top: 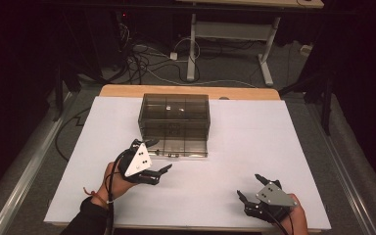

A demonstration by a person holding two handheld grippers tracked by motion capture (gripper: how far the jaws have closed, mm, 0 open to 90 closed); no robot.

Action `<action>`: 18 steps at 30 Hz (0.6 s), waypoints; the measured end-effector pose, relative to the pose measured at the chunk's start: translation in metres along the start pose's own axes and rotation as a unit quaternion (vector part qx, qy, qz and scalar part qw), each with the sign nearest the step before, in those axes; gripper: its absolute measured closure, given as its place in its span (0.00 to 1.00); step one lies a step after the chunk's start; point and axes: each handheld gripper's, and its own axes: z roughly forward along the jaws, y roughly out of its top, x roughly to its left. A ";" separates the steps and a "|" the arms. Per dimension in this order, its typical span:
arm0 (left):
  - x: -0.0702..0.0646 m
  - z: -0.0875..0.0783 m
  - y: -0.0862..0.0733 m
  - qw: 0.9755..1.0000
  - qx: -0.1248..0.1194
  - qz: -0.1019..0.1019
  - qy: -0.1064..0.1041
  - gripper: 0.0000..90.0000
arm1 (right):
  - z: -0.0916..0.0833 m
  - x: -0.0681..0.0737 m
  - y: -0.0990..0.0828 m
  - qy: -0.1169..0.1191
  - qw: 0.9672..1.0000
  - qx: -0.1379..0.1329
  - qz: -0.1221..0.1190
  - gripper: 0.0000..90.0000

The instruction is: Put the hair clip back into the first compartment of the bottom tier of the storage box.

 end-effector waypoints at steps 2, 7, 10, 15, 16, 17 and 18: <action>-0.001 -0.002 -0.001 1.000 0.000 0.001 0.001 0.18 | 0.000 0.000 0.000 -0.001 1.000 0.000 0.000 0.27; -0.003 -0.007 -0.002 1.000 -0.001 0.002 0.004 0.18 | -0.001 0.000 0.000 -0.001 1.000 -0.001 -0.002 0.26; -0.004 -0.009 -0.004 1.000 0.001 0.002 0.005 0.18 | -0.001 0.000 0.000 -0.003 1.000 -0.001 -0.002 0.27; -0.006 -0.013 -0.006 1.000 0.000 0.003 0.007 0.18 | -0.001 0.000 0.000 -0.003 1.000 0.000 -0.001 0.27; -0.006 -0.014 -0.006 1.000 -0.001 0.002 0.007 0.18 | -0.001 0.000 0.000 -0.002 1.000 -0.001 -0.003 0.27; -0.007 -0.015 -0.006 1.000 0.000 0.003 0.009 0.18 | -0.001 0.000 0.000 -0.002 1.000 0.000 -0.001 0.27; -0.007 -0.015 -0.006 1.000 -0.001 0.004 0.008 0.18 | -0.001 0.000 0.001 -0.002 1.000 -0.001 -0.003 0.27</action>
